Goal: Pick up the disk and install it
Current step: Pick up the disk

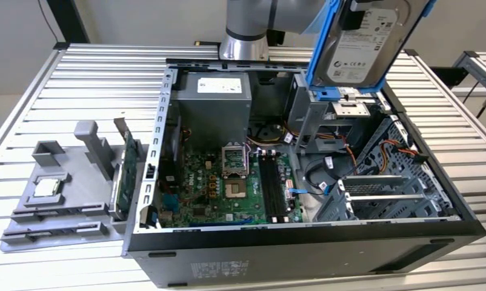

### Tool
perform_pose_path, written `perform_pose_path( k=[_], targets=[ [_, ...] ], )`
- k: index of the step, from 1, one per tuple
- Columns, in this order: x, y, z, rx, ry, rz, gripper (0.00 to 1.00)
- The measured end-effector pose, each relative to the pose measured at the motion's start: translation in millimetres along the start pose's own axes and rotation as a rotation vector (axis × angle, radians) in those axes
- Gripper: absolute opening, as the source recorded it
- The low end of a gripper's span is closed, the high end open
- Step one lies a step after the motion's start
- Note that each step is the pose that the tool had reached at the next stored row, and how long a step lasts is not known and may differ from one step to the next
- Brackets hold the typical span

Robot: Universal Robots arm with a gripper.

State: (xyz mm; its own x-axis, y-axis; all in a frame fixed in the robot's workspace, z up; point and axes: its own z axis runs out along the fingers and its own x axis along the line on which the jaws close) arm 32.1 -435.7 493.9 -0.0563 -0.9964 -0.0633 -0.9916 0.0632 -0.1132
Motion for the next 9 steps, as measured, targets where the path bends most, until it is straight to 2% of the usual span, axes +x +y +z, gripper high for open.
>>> perform_pose_path(
  k=[9],
  targets=[
    [11.5, -4.3, 0.7, 0.0005, 0.0015, 0.007, 0.00]
  ],
)
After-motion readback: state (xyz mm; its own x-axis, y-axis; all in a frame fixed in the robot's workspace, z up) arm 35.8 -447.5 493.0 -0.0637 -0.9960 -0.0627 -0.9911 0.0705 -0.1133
